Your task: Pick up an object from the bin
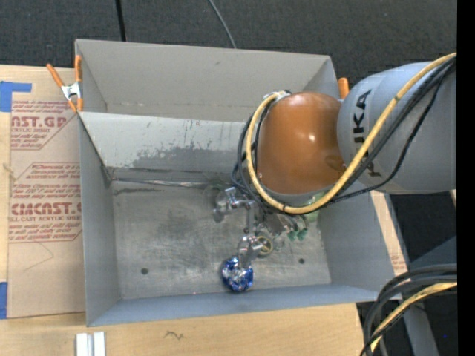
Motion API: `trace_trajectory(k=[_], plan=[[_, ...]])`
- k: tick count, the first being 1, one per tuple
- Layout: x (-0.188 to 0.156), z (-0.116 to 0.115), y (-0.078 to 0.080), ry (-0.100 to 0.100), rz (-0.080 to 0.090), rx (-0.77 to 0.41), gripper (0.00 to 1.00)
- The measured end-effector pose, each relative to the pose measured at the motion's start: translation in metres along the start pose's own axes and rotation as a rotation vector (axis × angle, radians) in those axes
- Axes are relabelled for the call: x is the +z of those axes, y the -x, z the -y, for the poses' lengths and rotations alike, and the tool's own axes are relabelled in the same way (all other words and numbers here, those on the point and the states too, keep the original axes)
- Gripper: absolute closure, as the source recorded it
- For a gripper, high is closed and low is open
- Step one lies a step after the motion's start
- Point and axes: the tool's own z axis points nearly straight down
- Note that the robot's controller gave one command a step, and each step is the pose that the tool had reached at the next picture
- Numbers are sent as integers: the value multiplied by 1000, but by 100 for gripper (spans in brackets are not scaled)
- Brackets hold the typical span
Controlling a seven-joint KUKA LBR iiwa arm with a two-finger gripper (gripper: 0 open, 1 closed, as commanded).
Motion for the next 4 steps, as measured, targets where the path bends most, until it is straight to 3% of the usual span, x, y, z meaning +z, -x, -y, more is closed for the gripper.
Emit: trace_trajectory(k=[1, 2, 3, 4], plan=[[105, 29, -21, -1, 17, -167, 0], [105, 75, -32, -1, 12, -182, 0], [105, 39, -22, -4, 10, -395, 0], [105, 39, -22, -3, 8, -394, 100]])
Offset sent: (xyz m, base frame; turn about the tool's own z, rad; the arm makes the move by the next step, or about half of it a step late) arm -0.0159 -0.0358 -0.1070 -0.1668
